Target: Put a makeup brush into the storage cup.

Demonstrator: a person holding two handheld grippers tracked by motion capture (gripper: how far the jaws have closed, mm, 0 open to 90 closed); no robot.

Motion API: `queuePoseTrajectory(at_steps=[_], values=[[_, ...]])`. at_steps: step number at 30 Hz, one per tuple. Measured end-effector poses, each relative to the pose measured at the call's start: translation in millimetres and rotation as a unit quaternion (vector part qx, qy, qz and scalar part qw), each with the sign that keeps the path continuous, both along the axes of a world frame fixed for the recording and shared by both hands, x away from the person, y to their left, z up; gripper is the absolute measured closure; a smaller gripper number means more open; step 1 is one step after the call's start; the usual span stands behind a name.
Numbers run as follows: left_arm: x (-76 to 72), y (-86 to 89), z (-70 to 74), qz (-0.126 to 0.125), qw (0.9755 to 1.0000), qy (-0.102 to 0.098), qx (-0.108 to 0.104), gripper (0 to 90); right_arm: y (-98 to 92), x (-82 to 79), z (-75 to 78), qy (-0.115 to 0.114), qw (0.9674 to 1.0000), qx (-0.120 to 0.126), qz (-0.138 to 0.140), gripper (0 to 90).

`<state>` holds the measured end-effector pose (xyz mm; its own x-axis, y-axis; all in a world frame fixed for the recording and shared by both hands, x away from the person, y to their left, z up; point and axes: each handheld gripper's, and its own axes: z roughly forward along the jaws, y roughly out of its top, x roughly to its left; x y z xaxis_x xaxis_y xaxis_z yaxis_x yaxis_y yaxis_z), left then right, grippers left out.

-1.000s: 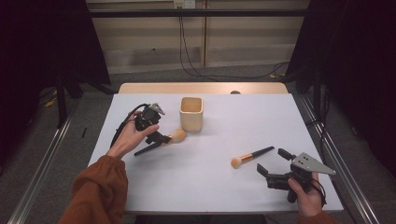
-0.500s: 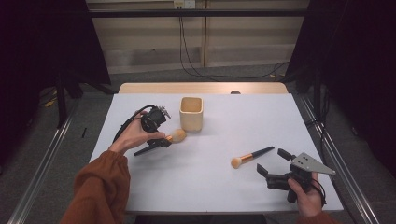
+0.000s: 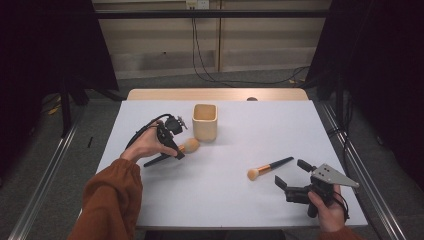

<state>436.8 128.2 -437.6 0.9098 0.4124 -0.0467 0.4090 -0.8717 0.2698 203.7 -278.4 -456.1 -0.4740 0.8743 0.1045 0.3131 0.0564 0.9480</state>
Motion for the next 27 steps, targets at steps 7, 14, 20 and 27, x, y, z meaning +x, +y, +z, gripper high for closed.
queuePoseTrajectory(at_steps=[7, 14, 20, 27], values=[[2.6, -4.2, -2.1, -0.002, 0.9999, 0.002, 0.011, 21.3, -0.1, 0.2, -0.3, 0.001, 1.0000, -0.001, -0.001, 0.1], [4.7, -7.6, -4.6, 0.006, 0.9999, 0.007, 0.014, 34.4, -0.3, 0.2, -0.6, 0.002, 1.0000, -0.003, 0.000, 0.1], [5.3, -9.0, -9.3, 0.007, 0.9996, 0.025, 0.012, 40.4, -0.3, 0.6, -1.0, 0.003, 1.0000, -0.002, 0.000, 0.1], [7.2, -10.4, -11.3, -0.010, 0.9993, 0.026, 0.026, 49.5, 0.4, 0.6, -1.3, 0.007, 1.0000, -0.003, 0.001, 0.1]])
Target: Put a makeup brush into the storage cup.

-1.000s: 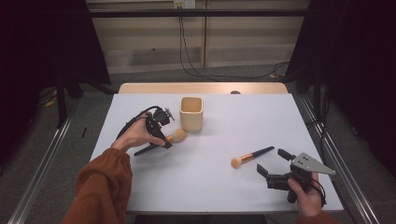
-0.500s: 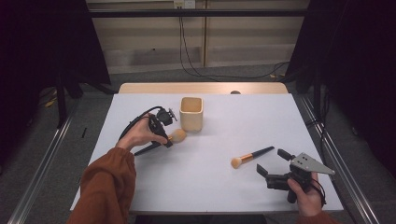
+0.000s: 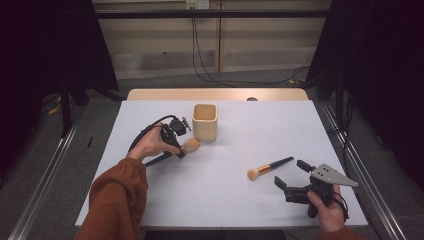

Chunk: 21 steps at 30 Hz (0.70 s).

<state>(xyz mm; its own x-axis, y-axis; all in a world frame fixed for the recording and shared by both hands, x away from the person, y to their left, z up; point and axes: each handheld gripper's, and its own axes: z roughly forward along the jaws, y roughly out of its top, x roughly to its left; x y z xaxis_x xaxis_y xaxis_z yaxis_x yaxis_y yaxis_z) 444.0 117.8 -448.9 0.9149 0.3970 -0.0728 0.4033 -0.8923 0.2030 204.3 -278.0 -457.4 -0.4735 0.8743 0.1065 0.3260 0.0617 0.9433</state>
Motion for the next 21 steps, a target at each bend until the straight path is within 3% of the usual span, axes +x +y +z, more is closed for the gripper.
queuePoseTrajectory(at_steps=[3, 8, 12, 18, 21], values=[[-0.7, -1.0, -0.9, 0.006, 0.9999, -0.009, 0.001, 53.0, -0.3, 0.6, -0.3, 0.003, 1.0000, 0.002, -0.002, 0.1], [-0.9, -2.6, 0.2, -0.001, 1.0000, -0.005, 0.008, 57.1, 0.2, 0.6, -0.3, 0.002, 1.0000, 0.000, 0.000, 0.1], [-0.8, -2.9, -0.1, 0.006, 1.0000, -0.003, 0.003, 66.0, -0.1, 0.9, -0.8, 0.002, 1.0000, -0.002, 0.001, 0.1], [0.1, -4.5, 1.0, -0.005, 0.9999, -0.001, 0.015, 66.5, -0.1, 0.6, -0.8, 0.003, 1.0000, 0.000, 0.000, 0.1], [-0.9, -3.5, 0.0, 0.005, 1.0000, -0.003, 0.004, 66.7, -0.3, 0.6, -0.8, 0.003, 1.0000, 0.000, 0.000, 0.1]])
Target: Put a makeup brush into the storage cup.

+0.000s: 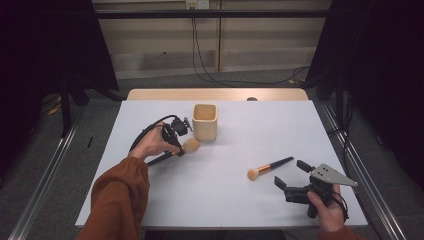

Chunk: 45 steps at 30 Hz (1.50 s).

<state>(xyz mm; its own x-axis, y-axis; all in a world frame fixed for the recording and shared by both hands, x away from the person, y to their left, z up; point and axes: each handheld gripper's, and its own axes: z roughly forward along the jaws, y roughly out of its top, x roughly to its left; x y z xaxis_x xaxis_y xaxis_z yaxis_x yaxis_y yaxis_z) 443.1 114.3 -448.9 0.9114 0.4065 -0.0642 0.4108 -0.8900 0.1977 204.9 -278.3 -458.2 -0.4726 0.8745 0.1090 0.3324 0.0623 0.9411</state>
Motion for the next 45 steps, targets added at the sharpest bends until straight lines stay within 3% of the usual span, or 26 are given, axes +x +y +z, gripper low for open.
queuePoseTrajectory(at_steps=[5, 11, 13, 19, 24, 29, 36, 38, 42, 43, 44, 45], values=[[0.1, 1.8, 1.5, -0.009, 0.9999, 0.005, 0.003, 66.8, -0.1, 0.5, -0.4, 0.001, 1.0000, 0.000, 0.001, 0.1], [-1.3, 4.0, 2.4, -0.002, 1.0000, 0.006, -0.001, 66.8, -0.2, 0.5, -0.3, 0.001, 1.0000, 0.000, 0.000, 0.1], [-2.2, 4.6, 3.9, 0.007, 0.9999, 0.009, -0.011, 66.8, -0.2, 0.6, -0.4, 0.000, 1.0000, -0.001, -0.001, 0.1], [-4.9, 9.4, 15.5, -0.002, 0.9992, 0.005, -0.038, 66.8, -0.1, 0.6, -0.4, 0.000, 1.0000, 0.000, -0.001, 0.1], [-9.5, 16.6, 27.8, -0.001, 0.9967, -0.004, -0.081, 66.8, 0.0, 0.3, -0.2, 0.001, 1.0000, 0.001, -0.001, 0.1], [-16.2, 22.2, 37.2, 0.000, 0.9946, -0.016, -0.102, 66.8, 0.0, 0.7, -0.5, 0.001, 1.0000, 0.001, -0.001, 0.1], [-26.4, 32.3, 52.2, 0.011, 0.9870, -0.043, -0.155, 66.8, -0.1, 1.0, -0.6, 0.002, 1.0000, 0.001, -0.003, 0.1], [-27.7, 36.0, 53.7, 0.025, 0.9823, -0.051, -0.179, 66.8, 0.3, 0.5, -0.3, 0.001, 1.0000, 0.001, -0.001, 0.1], [-28.9, 42.7, 58.6, 0.024, 0.9772, -0.066, -0.200, 66.8, 0.1, 0.9, -0.6, 0.003, 1.0000, 0.001, -0.003, 0.1], [-30.4, 43.4, 59.1, 0.036, 0.9734, -0.067, -0.216, 66.8, -0.1, 1.0, -0.6, 0.002, 1.0000, 0.001, -0.003, 0.1], [-29.6, 45.9, 60.7, 0.030, 0.9730, -0.072, -0.217, 66.8, 0.0, 0.9, -0.5, 0.001, 1.0000, 0.001, -0.004, 0.1], [-31.5, 45.9, 60.6, 0.047, 0.9681, -0.080, -0.233, 66.8, 0.0, 0.7, -0.4, 0.000, 1.0000, 0.001, -0.004, 0.1]])
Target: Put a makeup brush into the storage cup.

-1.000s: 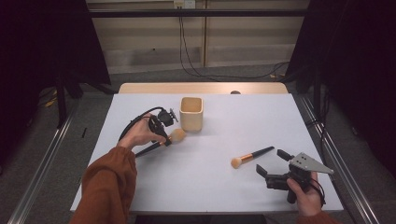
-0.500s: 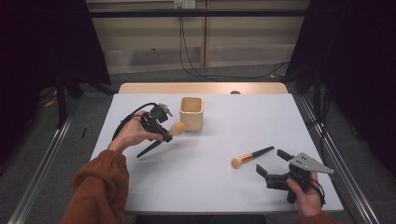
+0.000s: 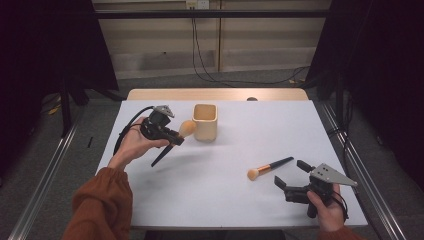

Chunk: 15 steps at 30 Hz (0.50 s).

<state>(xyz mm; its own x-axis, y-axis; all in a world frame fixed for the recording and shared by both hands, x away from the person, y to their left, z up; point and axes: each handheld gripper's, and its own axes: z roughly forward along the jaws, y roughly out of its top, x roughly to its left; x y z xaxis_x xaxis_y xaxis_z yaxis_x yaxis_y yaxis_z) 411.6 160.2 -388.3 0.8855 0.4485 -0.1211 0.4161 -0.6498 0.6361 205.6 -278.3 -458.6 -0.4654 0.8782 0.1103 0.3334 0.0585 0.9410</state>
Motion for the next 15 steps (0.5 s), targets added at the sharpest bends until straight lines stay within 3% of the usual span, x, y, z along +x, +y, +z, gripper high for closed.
queuePoseTrajectory(at_steps=[1, 5, 8, 15], values=[[0.6, 1.8, 0.9, -0.001, 0.9999, -0.011, 0.006, 66.8, 0.0, -0.1, 0.1, 0.000, 1.0000, 0.000, 0.000, 0.1], [-1.3, 6.6, 1.3, 0.024, 0.9991, -0.025, -0.026, 66.8, 0.2, -0.4, 0.1, 0.000, 1.0000, 0.000, 0.001, 0.1], [-2.3, 12.2, 2.2, 0.039, 0.9968, -0.032, -0.063, 66.8, 0.5, -0.5, 0.3, 0.000, 1.0000, 0.001, 0.001, 0.1], [-7.8, 19.2, 0.7, 0.049, 0.9921, -0.052, -0.103, 66.7, 0.4, -0.4, 0.1, 0.000, 1.0000, 0.001, 0.002, 0.1]])
